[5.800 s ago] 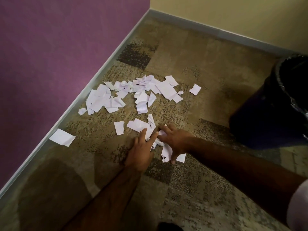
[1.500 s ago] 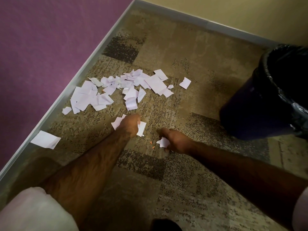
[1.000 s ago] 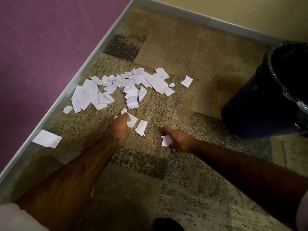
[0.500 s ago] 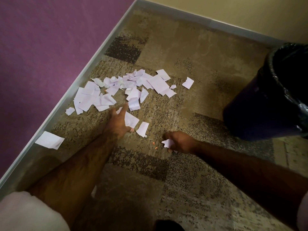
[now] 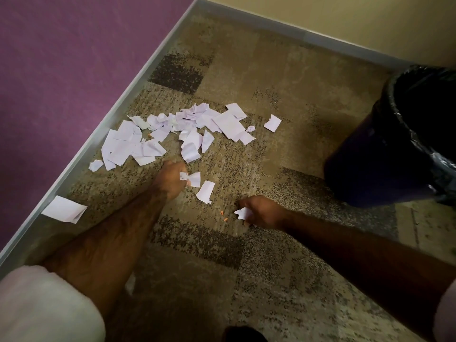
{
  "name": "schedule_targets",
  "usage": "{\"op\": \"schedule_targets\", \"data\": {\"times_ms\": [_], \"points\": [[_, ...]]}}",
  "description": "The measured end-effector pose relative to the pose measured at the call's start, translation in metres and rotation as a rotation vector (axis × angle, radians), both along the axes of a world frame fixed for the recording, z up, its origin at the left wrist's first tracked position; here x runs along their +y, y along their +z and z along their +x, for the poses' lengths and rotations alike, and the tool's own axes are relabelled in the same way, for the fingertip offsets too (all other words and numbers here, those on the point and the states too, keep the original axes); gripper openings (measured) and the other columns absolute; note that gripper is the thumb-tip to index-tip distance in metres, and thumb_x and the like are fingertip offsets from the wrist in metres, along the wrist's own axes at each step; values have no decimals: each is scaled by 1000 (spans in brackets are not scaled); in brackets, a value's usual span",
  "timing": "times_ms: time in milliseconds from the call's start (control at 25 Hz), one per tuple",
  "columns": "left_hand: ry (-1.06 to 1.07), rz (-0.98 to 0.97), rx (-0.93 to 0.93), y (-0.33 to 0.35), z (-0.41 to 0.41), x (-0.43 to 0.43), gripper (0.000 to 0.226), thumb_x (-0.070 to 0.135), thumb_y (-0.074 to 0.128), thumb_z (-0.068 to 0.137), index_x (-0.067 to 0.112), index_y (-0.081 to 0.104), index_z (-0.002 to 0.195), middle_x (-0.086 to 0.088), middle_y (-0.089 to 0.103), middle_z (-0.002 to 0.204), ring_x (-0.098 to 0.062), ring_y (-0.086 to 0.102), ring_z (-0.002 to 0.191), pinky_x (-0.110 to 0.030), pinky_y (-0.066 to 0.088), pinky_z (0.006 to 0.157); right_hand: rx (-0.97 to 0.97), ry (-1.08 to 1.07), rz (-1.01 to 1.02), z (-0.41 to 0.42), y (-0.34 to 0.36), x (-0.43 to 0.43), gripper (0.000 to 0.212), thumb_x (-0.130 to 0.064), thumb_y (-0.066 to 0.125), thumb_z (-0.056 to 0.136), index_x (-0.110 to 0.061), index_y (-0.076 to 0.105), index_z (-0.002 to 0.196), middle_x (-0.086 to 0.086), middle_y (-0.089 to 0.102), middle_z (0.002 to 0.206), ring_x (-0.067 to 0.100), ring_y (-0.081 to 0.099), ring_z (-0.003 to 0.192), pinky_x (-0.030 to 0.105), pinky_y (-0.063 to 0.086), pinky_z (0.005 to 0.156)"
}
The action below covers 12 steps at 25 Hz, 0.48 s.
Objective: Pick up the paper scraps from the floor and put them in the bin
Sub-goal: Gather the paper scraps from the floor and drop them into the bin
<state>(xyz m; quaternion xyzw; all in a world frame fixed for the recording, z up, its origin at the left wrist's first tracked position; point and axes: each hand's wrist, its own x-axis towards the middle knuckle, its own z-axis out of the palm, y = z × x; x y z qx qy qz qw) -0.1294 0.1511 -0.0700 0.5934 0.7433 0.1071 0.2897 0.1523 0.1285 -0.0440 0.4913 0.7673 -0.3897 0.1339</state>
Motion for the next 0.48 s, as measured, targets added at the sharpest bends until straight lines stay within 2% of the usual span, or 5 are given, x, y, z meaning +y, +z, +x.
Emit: {"op": "schedule_targets", "data": {"times_ms": [160,240,320,360,480], "points": [[13,-114,-88,19,12,1,22,20,73,84,12,55,95,-10,62,101,-17,54,76,-26,37,59,90,-60,-60,12,25,7,24,-8,62,91,-20,67,112,-8,63,87,8,57,80,9,45,63],[-67,-180,-214,56,40,9,22,21,71,87,12,54,98,-7,62,97,-15,56,71,-24,38,54,177,-229,-54,23,62,16,20,-10,62,94,-21,60,111,-5,64,89,11,59,74,14,49,57],[-176,-83,-293,106,82,27,22,22,70,86,11,56,100,-8,65,97,-21,62,79,-25,42,56,262,-390,49,39,113,31,24,-13,64,93,-17,58,116,8,68,94,17,62,69,30,54,56],[-230,8,-319,136,107,37,21,22,70,85,12,59,100,-8,66,96,-22,63,82,-26,42,58,307,-445,138,50,146,38,20,-14,68,91,-16,61,110,12,70,91,21,63,67,37,54,57],[-348,175,-627,228,194,64,14,18,72,82,16,59,80,-5,63,73,-15,58,60,-22,40,48,363,-645,451,103,253,51,13,-16,76,84,-9,67,89,16,70,78,28,65,64,37,54,56]]}}
